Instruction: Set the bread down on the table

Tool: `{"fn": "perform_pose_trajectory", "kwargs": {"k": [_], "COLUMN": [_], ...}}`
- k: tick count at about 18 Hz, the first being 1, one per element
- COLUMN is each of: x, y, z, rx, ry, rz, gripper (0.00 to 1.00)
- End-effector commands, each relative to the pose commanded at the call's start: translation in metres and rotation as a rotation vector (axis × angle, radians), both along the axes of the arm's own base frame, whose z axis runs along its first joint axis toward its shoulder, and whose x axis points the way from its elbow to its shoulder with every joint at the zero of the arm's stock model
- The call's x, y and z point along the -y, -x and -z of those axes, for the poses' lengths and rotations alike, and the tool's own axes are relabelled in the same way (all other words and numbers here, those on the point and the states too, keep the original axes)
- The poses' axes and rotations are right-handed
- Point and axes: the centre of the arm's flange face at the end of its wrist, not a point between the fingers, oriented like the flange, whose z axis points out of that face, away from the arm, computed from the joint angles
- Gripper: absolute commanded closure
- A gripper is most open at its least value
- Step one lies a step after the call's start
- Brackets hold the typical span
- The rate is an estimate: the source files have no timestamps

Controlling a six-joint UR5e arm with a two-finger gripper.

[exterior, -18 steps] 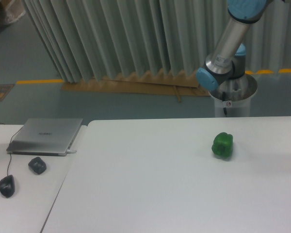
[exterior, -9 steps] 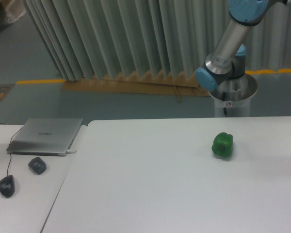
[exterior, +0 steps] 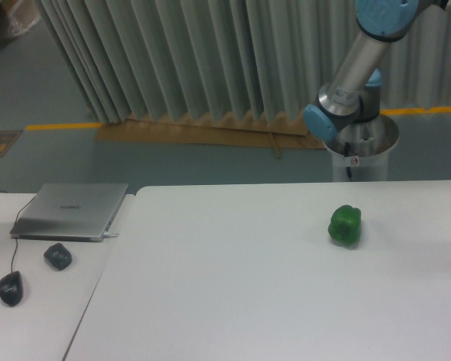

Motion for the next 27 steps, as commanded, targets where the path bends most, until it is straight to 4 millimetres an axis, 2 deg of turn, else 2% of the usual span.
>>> {"fn": "perform_pose_trajectory", "kwargs": {"k": [12, 15, 16, 18, 19, 21, 24, 27], "x": [0.002, 0.003, 0.005, 0.006, 0.005, 0.003, 0.003, 0.000], "y": [0.003, 0.002, 0.002, 0.001, 0.001, -0.001, -0.001, -0.001], "z": [0.009, 0.006, 0.003, 0.000, -0.001, -0.001, 0.000, -0.002], "rx": [0.011, 0.004, -0.002, -0.007, -0.008, -0.008, -0.011, -0.017], "ry": [0.006, 0.027, 0.049, 0.068, 0.069, 0.068, 0.063, 0.064], "rz": [-0.007, -0.009, -0.011, -0.010, -0.011, -0.011, -0.031, -0.039], "gripper": [0.01, 0.29, 0.65, 0.66, 0.71, 0.71, 0.80, 0.81]}}
